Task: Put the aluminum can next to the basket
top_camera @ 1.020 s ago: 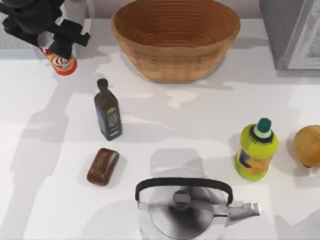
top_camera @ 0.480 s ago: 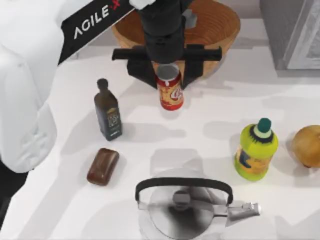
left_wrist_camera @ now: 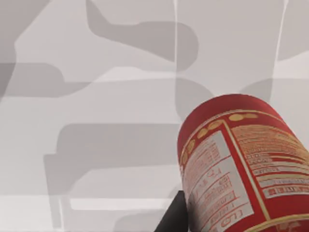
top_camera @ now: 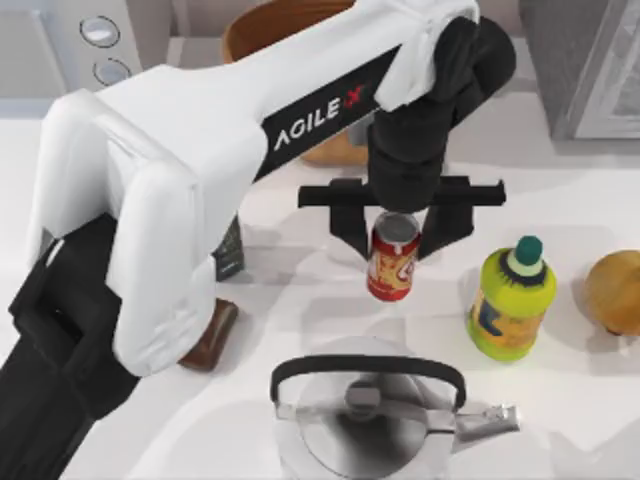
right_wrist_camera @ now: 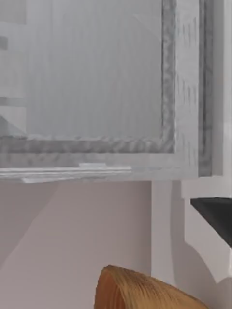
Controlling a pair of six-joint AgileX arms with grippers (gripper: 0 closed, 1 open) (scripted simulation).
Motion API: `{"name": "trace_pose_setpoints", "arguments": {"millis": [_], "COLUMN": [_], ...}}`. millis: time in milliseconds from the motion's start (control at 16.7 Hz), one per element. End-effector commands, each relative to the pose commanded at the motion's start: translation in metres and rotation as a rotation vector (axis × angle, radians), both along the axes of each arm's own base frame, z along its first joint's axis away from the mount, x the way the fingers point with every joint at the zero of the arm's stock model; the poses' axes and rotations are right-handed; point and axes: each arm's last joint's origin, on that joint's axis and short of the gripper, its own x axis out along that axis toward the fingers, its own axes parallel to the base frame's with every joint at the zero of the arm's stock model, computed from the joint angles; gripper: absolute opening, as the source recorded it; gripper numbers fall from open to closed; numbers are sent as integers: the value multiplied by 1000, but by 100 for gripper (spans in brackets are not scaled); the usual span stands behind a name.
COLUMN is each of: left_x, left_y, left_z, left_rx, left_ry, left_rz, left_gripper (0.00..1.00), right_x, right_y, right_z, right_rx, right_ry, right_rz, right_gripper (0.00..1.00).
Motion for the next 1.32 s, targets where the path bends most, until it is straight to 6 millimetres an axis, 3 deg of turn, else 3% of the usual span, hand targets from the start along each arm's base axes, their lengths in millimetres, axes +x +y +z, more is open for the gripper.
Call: {"name": "trace_pose_setpoints", "arguments": {"millis": [240,660,840,1080,1320], "left_x": [2,13,8,0,0], "left_y": [1,-8,-4,0,0], "left_z": [-1,32,22,-8,-8], "left_rx": [-1,-107,-66,-1,0], "left_ry": [-1,-215,-145,-2,0], "left_rz": [2,40,21,1,0], "left_gripper": [0,0,0,0,0], "right_x": [0,0,0,0,0], "right_y": [0,0,0,0,0], "right_z": [0,0,0,0,0], "right_rx": [0,0,0,0,0], "right_ry": [0,0,0,0,0], "right_rz": [0,0,0,0,0], "right_gripper": [100,100,100,100,100]}}
